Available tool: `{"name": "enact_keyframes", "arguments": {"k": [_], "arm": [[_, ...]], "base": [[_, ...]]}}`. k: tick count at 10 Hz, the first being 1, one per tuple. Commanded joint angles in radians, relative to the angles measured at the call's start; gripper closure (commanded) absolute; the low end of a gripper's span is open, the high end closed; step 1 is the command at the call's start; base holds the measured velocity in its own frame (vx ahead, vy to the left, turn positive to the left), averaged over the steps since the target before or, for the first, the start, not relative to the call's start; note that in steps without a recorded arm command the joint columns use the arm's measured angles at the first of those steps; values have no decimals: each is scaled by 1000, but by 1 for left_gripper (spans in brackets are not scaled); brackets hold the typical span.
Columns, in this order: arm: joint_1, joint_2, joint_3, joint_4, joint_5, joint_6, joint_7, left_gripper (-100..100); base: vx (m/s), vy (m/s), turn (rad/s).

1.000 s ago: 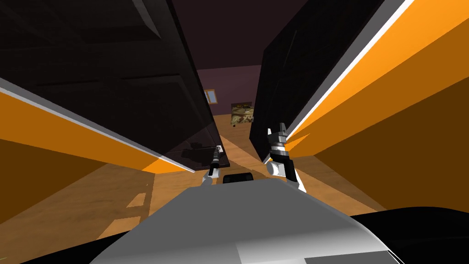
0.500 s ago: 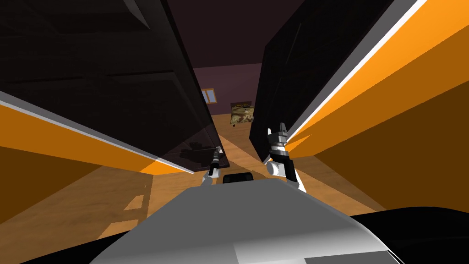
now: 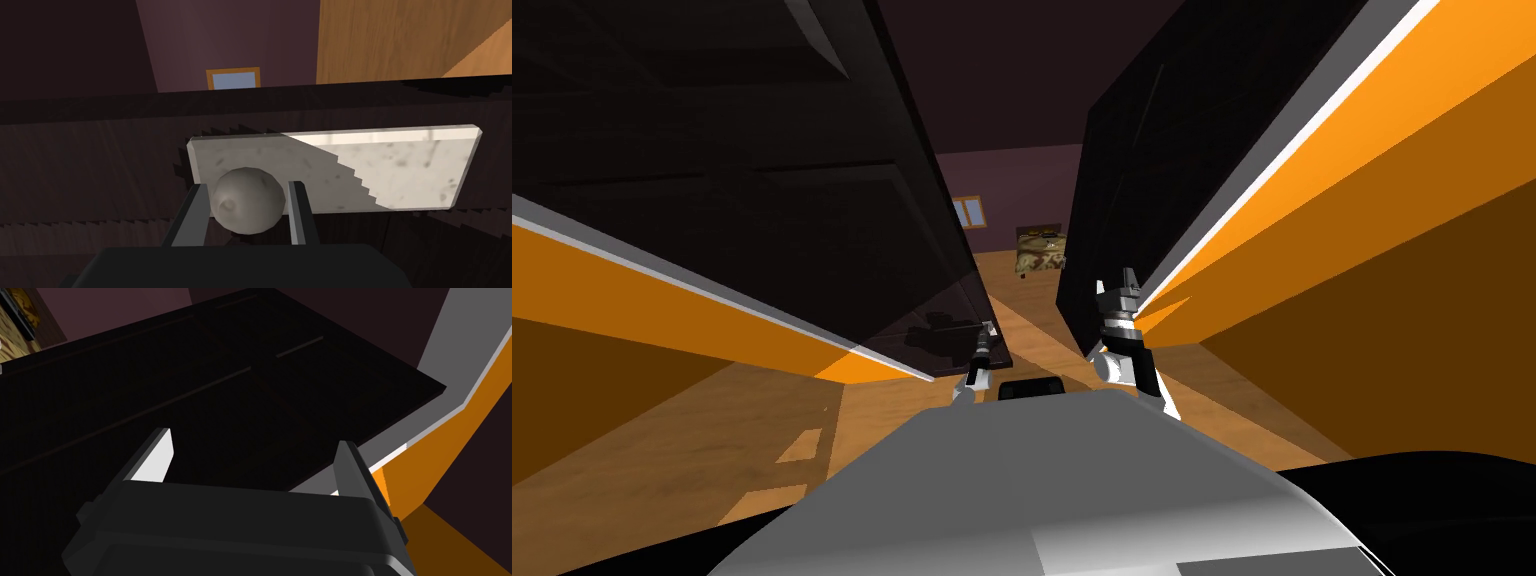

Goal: Push the door open

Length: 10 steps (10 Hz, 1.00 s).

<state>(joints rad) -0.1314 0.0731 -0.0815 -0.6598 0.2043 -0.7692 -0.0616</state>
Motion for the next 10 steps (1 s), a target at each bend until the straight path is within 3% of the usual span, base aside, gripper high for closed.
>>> {"name": "enact_keyframes", "arguments": {"k": [1, 10], "arm": [[-12, 6, 13, 6, 6, -10, -3, 100], [-11, 27, 89, 18, 43, -18, -24, 100]], "base": [[142, -35, 41], [174, -39, 36]]}}
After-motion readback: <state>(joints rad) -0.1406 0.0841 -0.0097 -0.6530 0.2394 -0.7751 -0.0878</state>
